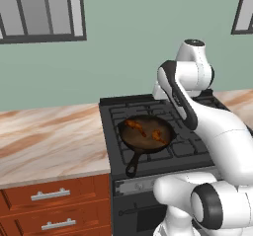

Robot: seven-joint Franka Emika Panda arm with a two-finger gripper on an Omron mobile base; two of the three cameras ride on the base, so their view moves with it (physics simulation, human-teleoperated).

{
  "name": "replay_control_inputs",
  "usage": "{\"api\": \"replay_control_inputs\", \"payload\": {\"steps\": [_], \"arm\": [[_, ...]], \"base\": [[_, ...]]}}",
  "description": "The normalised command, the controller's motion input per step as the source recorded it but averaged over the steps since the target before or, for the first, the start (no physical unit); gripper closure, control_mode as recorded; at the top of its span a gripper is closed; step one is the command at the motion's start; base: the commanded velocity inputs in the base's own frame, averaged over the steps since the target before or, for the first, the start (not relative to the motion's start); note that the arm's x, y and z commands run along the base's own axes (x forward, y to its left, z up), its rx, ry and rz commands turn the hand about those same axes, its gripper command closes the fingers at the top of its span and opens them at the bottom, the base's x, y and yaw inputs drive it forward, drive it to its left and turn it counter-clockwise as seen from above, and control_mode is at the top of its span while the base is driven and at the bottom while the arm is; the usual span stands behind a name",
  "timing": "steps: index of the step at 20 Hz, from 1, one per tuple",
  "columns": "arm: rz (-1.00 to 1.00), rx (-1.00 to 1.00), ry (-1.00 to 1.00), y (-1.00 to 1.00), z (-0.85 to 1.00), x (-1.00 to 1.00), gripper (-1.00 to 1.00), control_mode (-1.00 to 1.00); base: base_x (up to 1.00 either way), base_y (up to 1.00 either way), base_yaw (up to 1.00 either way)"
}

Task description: Take the chicken drumsticks from the pan and place one on each plate on the dining counter.

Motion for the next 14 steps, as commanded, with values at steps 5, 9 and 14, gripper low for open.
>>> {"api": "replay_control_inputs", "payload": {"steps": [5, 9, 14], "arm": [[0.0, 0.0, 0.01, 0.05, -0.15, 0.0, -1.0, -1.0], [0.13, -0.02, 0.0, 0.21, -0.45, 0.11, -1.0, -1.0], [0.15, -0.01, 0.0, 0.02, -0.56, 0.06, -1.0, -1.0]], "base": [[0.0, 0.0, 0.0], [0.0, 0.0, 0.0], [0.0, 0.0, 0.0]]}}
